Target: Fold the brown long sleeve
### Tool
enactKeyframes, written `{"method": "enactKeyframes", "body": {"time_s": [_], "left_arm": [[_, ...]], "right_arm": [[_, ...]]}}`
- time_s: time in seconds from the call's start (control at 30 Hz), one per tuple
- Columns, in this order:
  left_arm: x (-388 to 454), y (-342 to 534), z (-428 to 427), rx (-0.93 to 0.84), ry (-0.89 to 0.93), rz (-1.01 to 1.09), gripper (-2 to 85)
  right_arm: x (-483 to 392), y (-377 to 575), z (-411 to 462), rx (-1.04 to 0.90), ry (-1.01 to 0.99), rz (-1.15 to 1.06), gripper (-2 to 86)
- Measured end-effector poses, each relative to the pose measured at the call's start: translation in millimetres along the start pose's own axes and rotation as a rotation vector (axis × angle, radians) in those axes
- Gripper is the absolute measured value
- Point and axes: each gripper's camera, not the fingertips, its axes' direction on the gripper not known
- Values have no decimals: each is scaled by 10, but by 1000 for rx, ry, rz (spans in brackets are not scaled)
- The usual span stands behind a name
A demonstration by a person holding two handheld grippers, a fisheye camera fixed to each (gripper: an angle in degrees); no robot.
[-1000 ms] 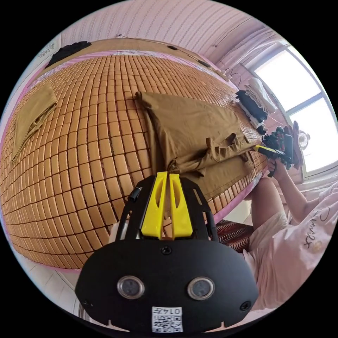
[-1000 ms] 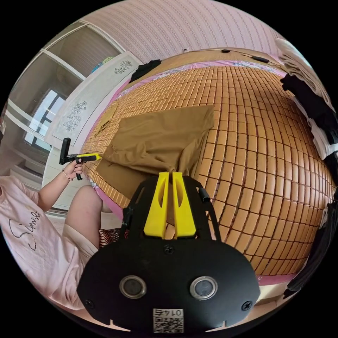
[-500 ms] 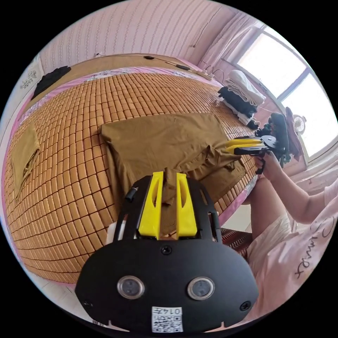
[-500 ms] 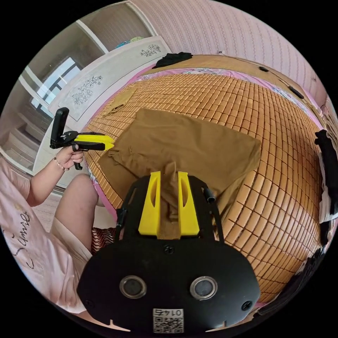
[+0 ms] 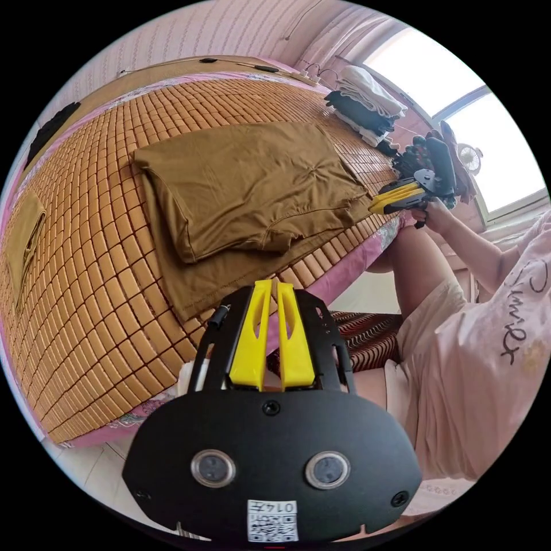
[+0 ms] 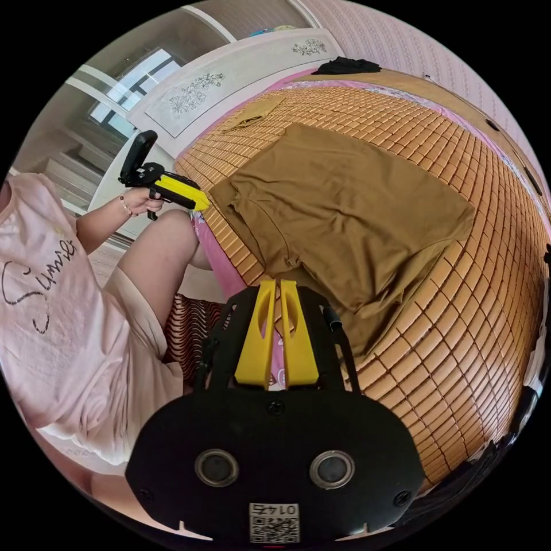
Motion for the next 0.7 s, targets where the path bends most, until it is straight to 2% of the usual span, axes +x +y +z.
{"method": "enactKeyframes", "body": {"time_s": [0.1,0.27,0.4,0.43,0.5,0.7], "left_arm": [[137,34,-6,39,-31,8,3],[385,-400,283,127,-85,49,44],[424,-535,715,-24,-81,63,39],[456,-505,709,11,-74,91,24],[497,-496,733,-27,-75,99,2],[653,-414,913,-45,-73,130,-4]], "right_arm": [[-109,-75,-66,-14,59,-32,-1],[-278,-659,112,-34,106,-114,-3],[-303,-790,446,-139,119,-95,-3],[-311,-790,489,-168,120,-95,-3],[-331,-777,453,-152,110,-86,-3],[-410,-824,452,-172,97,-75,-3]]}}
